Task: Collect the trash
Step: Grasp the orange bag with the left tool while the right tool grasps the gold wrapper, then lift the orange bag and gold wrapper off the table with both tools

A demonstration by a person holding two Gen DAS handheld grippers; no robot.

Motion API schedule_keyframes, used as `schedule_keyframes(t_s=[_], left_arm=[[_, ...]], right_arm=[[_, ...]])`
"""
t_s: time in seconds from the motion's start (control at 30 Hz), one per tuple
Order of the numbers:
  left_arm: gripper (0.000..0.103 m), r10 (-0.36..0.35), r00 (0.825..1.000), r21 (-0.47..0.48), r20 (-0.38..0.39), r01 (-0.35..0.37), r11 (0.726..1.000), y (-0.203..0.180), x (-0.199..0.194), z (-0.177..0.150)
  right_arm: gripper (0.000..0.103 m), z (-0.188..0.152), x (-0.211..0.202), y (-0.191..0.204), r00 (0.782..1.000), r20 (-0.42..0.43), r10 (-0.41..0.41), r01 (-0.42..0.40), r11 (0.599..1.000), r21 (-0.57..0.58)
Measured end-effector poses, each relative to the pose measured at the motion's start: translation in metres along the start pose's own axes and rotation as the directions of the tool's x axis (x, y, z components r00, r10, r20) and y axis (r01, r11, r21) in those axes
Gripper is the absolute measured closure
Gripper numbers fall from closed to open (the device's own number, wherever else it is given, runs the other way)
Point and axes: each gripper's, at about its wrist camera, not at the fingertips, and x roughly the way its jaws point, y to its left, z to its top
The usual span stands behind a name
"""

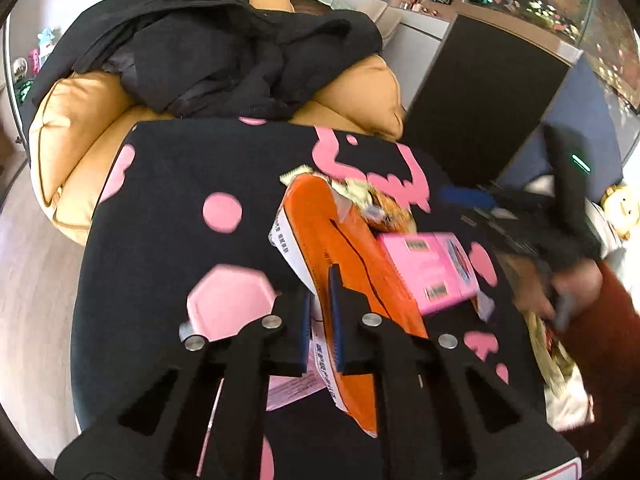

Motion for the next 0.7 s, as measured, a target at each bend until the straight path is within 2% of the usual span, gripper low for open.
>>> schedule_keyframes(t_s=[0.17, 0.23, 0.3, 0.37, 0.43, 0.5, 0.57, 0.67, 0.7], left_arm=[[0.095, -0.012, 1.000, -0.050, -0.019, 0.011, 0.999, 0.015, -0.007, -0.017], [0.094, -0.016, 1.000, -0.064, -0.014, 0.015, 0.998, 0.019, -0.005, -0.019], [0.092, -0.025, 1.000, -0.074, -0.011, 0.024, 0.997, 0.021, -0.003, -0.021], [0.080, -0.047, 0.999, -0.084, -0.009, 0.046, 0.995, 0.021, -0.001, -0.022], [0.073, -0.057, 0.998, -0.086, -0.003, 0.056, 0.995, 0.018, 0.002, -0.023], [0.072, -0.060, 0.998, -0.088, -0.001, 0.060, 0.994, 0.015, 0.005, -0.023], [0.072, -0.060, 0.998, -0.093, 0.001, 0.060, 0.994, 0.011, 0.008, -0.023], [0.074, -0.048, 0.999, -0.091, 0.007, 0.049, 0.995, 0.006, 0.012, -0.023], [0.078, -0.040, 0.999, -0.081, 0.016, 0.041, 0.996, 0.003, 0.012, -0.023]], right_arm=[[0.068, 0.029, 0.056, 0.005, 0.994, -0.109, -0.019, 0.012, 0.998, -0.064], [0.068, 0.034, 0.074, 0.001, 0.986, -0.167, -0.019, 0.011, 0.999, -0.048], [0.068, 0.031, 0.085, -0.008, 0.976, -0.216, 0.034, -0.033, 0.999, 0.010], [0.085, 0.029, 0.079, -0.014, 0.979, -0.203, 0.028, -0.019, 0.999, 0.045], [0.085, 0.023, 0.067, -0.020, 0.985, -0.174, 0.004, 0.009, 0.997, 0.074], [0.085, 0.018, 0.045, -0.026, 0.993, -0.119, -0.027, 0.041, 0.992, 0.118], [0.085, 0.013, 0.017, -0.030, 0.995, -0.052, -0.090, 0.096, 0.986, 0.136], [0.085, 0.004, -0.018, -0.029, 0.984, 0.010, -0.177, 0.173, 0.973, 0.152], [0.085, -0.001, -0.029, -0.029, 0.980, 0.021, -0.198, 0.192, 0.967, 0.167]])
